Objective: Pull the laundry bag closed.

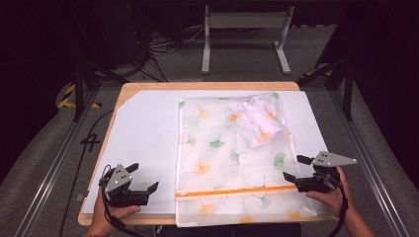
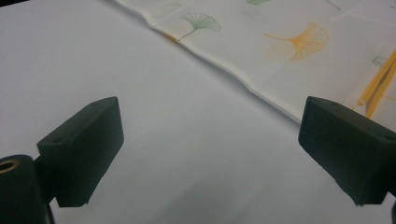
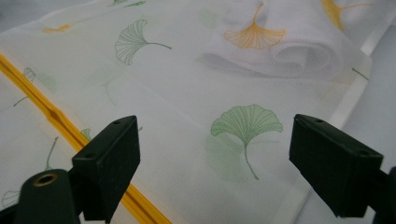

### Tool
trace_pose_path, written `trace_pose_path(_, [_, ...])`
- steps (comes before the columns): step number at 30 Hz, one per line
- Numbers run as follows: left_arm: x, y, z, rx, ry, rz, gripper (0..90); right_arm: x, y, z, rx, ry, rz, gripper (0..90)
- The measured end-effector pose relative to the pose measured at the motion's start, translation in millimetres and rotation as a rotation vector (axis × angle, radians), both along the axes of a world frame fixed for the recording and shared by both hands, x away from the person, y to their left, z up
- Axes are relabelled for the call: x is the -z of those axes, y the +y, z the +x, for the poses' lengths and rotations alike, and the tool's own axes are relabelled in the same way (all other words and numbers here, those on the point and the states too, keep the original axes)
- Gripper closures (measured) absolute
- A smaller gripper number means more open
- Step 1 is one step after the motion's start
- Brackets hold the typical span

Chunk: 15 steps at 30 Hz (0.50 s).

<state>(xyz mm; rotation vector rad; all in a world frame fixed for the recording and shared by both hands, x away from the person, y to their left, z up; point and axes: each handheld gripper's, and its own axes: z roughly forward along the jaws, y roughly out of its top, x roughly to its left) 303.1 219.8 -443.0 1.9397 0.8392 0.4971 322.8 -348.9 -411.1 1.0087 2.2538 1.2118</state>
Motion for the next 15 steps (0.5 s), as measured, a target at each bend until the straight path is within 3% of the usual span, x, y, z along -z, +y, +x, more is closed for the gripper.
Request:
trace_pose_path(5, [2.0,-4.9,0.0,0.035,0.005,0.037,7.8,2.1,2.4,0.7,-0.013,0.017,0.002,16.9])
trace_pose_path(13, [1.2,-10.8,-4.7,0.078,0.002,0.041,8.0,1.0,13.6,1.2,-0.021,0.005,-0.032,17.6])
trace_pose_path(15, [1.4,-13.7,-5.9,0.09,0.012,0.044,12.3,0.5,16.7,1.4,-0.03,0.004,-0.025,18.7])
